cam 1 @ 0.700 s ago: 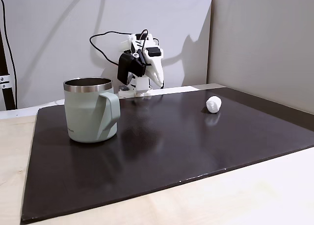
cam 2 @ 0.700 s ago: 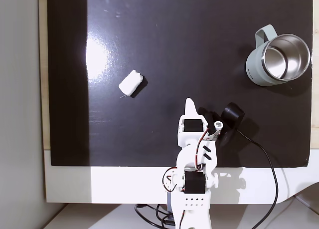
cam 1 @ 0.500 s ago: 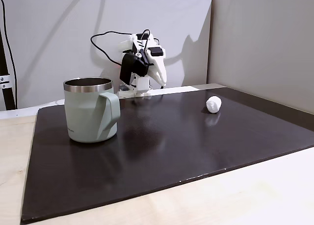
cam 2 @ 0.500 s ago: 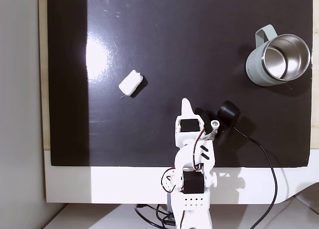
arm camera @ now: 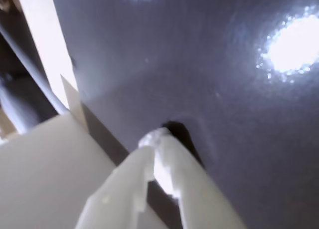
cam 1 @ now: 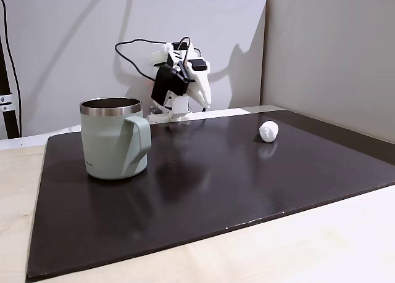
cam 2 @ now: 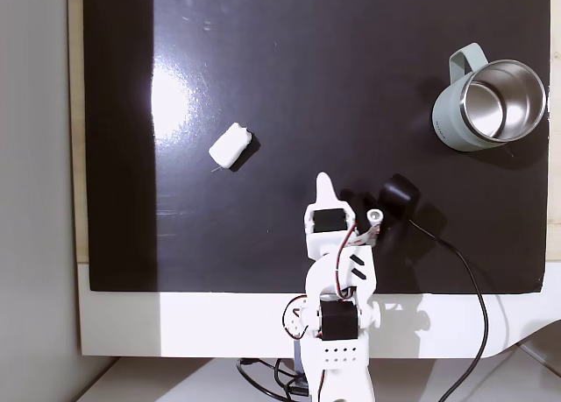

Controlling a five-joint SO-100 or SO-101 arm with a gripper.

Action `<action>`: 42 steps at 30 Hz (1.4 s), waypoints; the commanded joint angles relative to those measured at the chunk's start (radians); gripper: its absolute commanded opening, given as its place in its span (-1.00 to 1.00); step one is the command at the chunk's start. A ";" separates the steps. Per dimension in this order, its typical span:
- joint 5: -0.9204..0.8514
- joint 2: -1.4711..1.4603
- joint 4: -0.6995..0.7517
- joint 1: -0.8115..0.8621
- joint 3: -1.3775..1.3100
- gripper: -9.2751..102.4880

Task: Grasp a gauze and put it in the cup.

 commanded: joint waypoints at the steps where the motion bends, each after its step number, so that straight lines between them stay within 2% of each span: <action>1: -0.061 -0.029 0.018 -0.038 -0.110 -0.83; 9: -0.132 -0.520 0.051 -0.149 -0.549 -0.83; 14: -0.184 -0.862 0.140 -0.172 -0.888 -0.80; 22: -0.353 -1.269 0.350 -0.225 -1.258 -0.46; 28: -0.390 -1.440 0.422 -0.290 -1.345 -0.33; 42: -0.310 -1.776 0.403 -0.456 -1.468 -0.31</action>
